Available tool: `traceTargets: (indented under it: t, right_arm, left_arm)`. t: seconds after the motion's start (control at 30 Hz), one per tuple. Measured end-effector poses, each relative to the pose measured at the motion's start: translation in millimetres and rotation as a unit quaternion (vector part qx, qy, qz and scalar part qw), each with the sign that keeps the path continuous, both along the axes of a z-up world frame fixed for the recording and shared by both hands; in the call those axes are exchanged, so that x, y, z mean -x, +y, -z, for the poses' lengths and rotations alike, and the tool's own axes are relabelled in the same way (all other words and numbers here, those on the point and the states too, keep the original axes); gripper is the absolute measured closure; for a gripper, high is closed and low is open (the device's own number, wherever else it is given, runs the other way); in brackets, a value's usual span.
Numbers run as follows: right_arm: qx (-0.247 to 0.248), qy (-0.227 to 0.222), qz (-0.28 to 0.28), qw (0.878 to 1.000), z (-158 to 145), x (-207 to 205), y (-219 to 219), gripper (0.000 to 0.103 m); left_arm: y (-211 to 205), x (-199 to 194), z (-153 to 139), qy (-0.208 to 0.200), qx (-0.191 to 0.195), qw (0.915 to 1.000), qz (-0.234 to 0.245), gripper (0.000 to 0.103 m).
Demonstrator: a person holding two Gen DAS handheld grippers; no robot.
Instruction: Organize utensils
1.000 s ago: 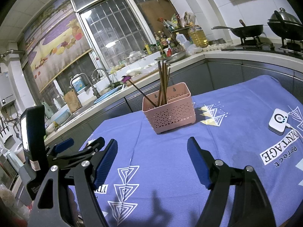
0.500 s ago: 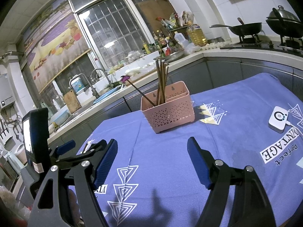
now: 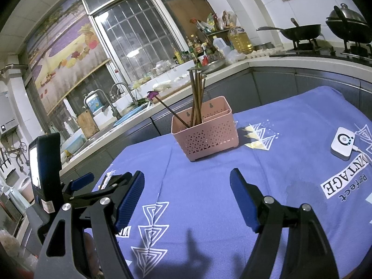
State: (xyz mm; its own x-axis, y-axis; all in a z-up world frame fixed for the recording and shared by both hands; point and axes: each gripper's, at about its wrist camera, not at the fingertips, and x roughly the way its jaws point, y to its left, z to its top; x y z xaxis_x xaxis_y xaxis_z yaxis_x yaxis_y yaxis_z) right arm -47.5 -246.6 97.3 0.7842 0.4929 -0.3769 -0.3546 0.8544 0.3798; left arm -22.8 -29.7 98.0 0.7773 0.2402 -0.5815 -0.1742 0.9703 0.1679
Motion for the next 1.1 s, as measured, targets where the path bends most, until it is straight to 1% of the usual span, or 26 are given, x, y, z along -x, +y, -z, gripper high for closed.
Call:
traceTargets:
  t: [1.1]
  right_arm:
    - [-0.002, 0.003, 0.001, 1.0, -3.7, -0.3, -0.3, 0.027]
  left_arm:
    - [-2.3, -1.7, 0.3, 0.0, -0.003, 1.0, 0.0, 0.006]
